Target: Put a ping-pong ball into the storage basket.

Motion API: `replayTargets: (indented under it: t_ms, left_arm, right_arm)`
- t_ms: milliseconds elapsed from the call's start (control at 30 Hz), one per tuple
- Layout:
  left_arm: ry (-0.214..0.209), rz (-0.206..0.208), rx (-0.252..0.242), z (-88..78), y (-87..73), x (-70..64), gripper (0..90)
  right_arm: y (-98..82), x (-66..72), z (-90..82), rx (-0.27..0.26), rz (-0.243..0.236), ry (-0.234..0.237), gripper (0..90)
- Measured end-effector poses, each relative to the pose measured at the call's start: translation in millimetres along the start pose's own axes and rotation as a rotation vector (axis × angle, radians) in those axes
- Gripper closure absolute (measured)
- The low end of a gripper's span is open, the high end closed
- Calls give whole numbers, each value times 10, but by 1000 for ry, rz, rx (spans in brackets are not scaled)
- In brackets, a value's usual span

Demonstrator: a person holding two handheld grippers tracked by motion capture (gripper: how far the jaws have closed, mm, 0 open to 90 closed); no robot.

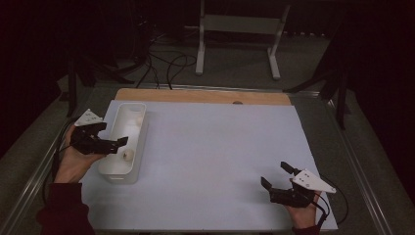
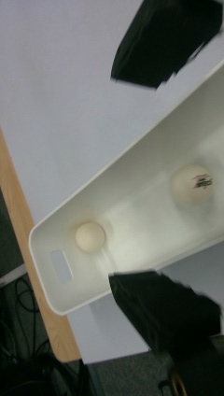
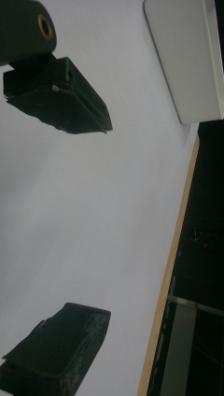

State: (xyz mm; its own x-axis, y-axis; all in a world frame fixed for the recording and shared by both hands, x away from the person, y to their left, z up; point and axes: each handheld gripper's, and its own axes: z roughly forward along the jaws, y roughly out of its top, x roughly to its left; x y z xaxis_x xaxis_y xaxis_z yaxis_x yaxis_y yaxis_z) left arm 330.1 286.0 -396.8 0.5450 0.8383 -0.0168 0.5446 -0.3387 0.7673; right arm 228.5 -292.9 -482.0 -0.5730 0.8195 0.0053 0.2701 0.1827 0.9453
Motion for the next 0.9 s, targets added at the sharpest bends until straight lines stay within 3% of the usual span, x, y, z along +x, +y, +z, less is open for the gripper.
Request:
replayTargets:
  t_ms: [500,900]
  left_arm:
    - [24,35,-25,29,-7,-96,5]
    - [4,62,-61,73,-3,-259,5]
  right_arm:
    - [2,4,-2,0,-1,1,85]
    - [3,2,-5,0,1,1,85]
